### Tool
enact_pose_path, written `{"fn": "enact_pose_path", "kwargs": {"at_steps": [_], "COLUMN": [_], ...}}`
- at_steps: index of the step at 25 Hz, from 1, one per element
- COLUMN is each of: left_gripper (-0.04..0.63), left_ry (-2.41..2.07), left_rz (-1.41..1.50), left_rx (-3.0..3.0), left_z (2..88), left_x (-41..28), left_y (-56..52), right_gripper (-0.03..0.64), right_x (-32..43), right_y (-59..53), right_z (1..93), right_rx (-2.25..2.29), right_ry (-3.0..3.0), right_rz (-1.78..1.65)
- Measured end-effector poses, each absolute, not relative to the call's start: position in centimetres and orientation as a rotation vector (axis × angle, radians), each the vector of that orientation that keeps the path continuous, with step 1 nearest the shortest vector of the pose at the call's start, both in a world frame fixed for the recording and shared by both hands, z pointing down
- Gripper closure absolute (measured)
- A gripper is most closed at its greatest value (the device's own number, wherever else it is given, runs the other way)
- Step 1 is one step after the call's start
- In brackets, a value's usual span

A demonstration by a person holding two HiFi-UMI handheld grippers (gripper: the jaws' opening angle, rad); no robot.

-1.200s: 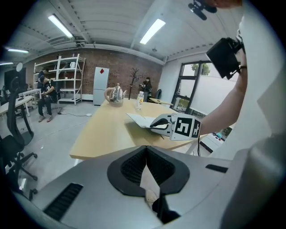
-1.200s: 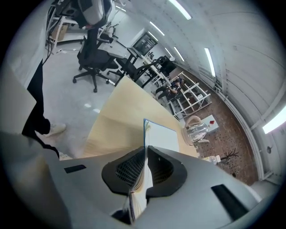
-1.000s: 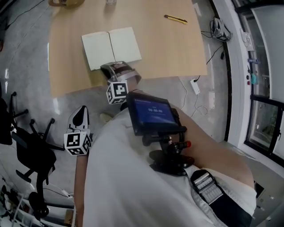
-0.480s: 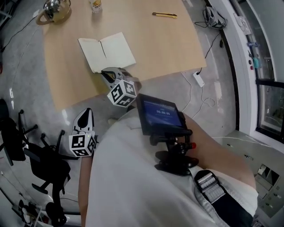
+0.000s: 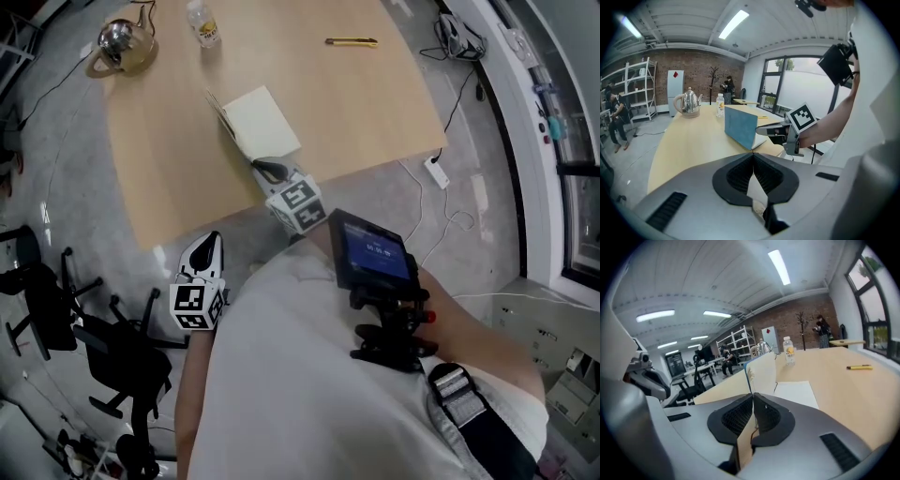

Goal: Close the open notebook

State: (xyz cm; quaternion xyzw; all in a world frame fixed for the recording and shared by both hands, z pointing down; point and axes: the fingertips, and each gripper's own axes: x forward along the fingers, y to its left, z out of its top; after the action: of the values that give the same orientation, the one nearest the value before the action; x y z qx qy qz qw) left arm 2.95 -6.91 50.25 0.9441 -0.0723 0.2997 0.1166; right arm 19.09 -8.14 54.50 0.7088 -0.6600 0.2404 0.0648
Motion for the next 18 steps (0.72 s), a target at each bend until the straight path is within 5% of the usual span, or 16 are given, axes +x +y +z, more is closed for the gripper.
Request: {"fn": "enact_pose_path", "kwargs": {"at_steps": [18], "left_gripper": [0.588], "left_ry": [-0.188], "left_rz": [0.901], "left_rx": [2.767], "left_z": [50.7], "left_x": [3.6], "left_y": [-6.6], "right_gripper": [0.594], "right_x": [23.9], "right_y": [-3.4], "right_z": [61.5], "right_rx": [2.596], "right_ry": [-1.668], "right_rz": [1.670]}}
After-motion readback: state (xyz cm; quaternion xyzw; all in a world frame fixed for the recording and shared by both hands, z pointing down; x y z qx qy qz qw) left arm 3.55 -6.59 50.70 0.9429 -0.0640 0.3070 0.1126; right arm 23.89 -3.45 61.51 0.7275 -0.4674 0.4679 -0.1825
